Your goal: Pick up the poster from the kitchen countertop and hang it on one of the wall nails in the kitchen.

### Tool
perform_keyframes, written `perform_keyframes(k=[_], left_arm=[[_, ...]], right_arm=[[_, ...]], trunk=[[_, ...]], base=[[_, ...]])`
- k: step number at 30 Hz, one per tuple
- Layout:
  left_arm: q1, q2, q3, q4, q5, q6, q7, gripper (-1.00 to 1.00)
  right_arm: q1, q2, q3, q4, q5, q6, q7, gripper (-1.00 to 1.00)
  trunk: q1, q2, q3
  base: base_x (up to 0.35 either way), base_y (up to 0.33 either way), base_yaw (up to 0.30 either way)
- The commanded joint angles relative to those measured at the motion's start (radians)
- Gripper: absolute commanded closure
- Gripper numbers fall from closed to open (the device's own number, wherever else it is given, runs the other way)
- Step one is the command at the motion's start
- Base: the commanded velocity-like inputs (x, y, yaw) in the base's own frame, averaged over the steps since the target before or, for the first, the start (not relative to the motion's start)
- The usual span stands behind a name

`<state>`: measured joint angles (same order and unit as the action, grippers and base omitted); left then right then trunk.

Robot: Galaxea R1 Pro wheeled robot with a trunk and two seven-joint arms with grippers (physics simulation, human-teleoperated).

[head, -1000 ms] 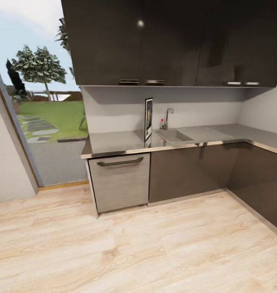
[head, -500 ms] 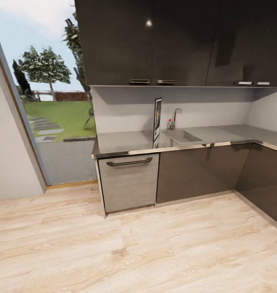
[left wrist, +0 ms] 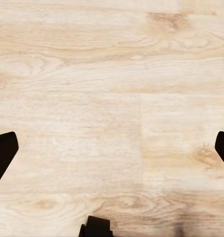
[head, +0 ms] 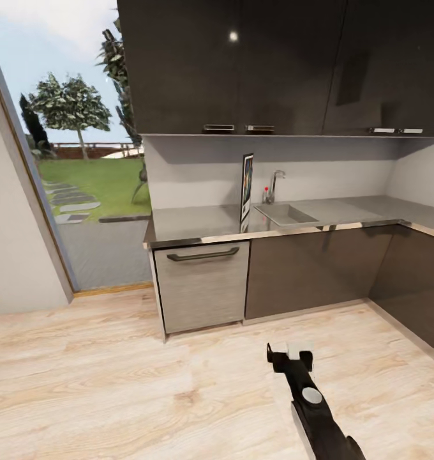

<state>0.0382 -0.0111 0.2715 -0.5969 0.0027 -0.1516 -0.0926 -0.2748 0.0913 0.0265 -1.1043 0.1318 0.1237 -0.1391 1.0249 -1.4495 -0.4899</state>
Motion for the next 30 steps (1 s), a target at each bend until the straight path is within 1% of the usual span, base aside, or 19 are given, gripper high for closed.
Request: perform_keyframes(k=[1, 2, 3, 4, 8, 10, 13, 15, 18, 22, 23, 24, 26, 28, 30], left_arm=[[0.000, -0.001, 0.007, -0.001, 0.000, 0.000, -0.010, -1.00], [0.000, -0.001, 0.007, -0.001, 0.000, 0.000, -0.010, -1.00], [0.000, -0.001, 0.007, -0.001, 0.000, 0.000, -0.010, -1.00], [0.000, -0.001, 0.007, -0.001, 0.000, 0.000, -0.010, -1.00], [0.000, -0.001, 0.008, -0.002, 0.000, 0.000, -0.010, -1.00], [0.000, -0.001, 0.008, -0.002, 0.000, 0.000, -0.010, -1.00], [0.000, -0.001, 0.008, -0.002, 0.000, 0.000, -0.010, -1.00], [0.000, -0.001, 0.008, -0.002, 0.000, 0.000, -0.010, -1.00], [0.000, -0.001, 0.008, -0.002, 0.000, 0.000, -0.010, -1.00], [0.000, 0.000, 0.008, -0.002, 0.000, 0.000, -0.010, -1.00], [0.000, 0.000, 0.008, -0.003, 0.000, 0.000, -0.010, -1.00], [0.000, 0.000, 0.008, -0.003, 0.000, 0.000, -0.010, -1.00], [0.000, 0.000, 0.008, -0.003, 0.000, 0.000, -0.010, -1.00], [0.000, 0.000, 0.008, -0.003, 0.000, 0.000, -0.010, -1.00], [0.000, 0.000, 0.008, -0.003, 0.000, 0.000, -0.010, -1.00]], right_arm=[[-0.030, 0.002, 0.002, -0.006, 0.010, 0.028, -0.013, -1.00], [-0.081, 0.004, 0.002, -0.011, 0.009, 0.067, -0.023, -1.00], [-0.104, 0.005, 0.002, -0.013, 0.009, 0.088, -0.027, -1.00], [-0.149, 0.007, 0.002, -0.015, 0.009, 0.132, -0.032, -1.00], [-0.241, 0.013, 0.002, -0.018, 0.009, 0.220, -0.039, -1.00], [-0.315, 0.027, 0.003, -0.019, 0.009, 0.293, -0.042, -1.00], [-0.346, 0.032, 0.014, -0.021, 0.009, 0.322, -0.043, -1.00], [-0.364, 0.035, 0.032, -0.025, 0.008, 0.336, -0.044, -1.00], [-0.391, 0.038, 0.048, -0.028, 0.008, 0.347, -0.050, -1.00], [-0.422, 0.040, 0.056, -0.030, 0.007, 0.356, -0.056, -1.00], [-0.439, 0.041, 0.057, -0.031, 0.007, 0.368, -0.057, -1.00], [-0.492, 0.052, 0.070, -0.035, 0.006, 0.425, -0.059, -1.00], [-0.507, 0.053, 0.075, -0.035, 0.006, 0.433, -0.059, -1.00], [-0.542, 0.062, 0.079, -0.035, 0.005, 0.443, -0.059, -1.00], [-0.555, 0.064, 0.080, -0.034, 0.000, 0.445, -0.059, -1.00]], trunk=[[0.000, -0.001, -0.001], [0.000, -0.001, -0.001], [0.000, -0.001, -0.001], [0.000, -0.001, -0.001], [0.000, -0.001, -0.001], [0.000, -0.001, -0.001], [0.000, -0.001, -0.001], [0.000, -0.001, -0.001], [0.000, -0.001, -0.001], [0.000, -0.001, -0.001], [0.000, -0.001, -0.001], [0.000, -0.001, -0.001], [0.000, -0.001, -0.001], [0.000, -0.001, -0.001], [0.000, -0.001, -0.001]], base=[[0.052, 0.000, 0.000], [0.128, 0.000, 0.000], [0.166, 0.000, 0.000], [0.225, 0.000, 0.000], [0.269, 0.000, 0.000], [0.310, 0.000, 0.000], [0.322, 0.000, 0.000], [0.329, 0.000, 0.000], [0.333, 0.000, 0.000], [0.335, 0.000, 0.000], [0.336, 0.016, 0.000], [0.317, 0.125, 0.000], [0.314, 0.137, 0.000], [0.300, 0.159, 0.000], [0.295, 0.165, 0.000]])
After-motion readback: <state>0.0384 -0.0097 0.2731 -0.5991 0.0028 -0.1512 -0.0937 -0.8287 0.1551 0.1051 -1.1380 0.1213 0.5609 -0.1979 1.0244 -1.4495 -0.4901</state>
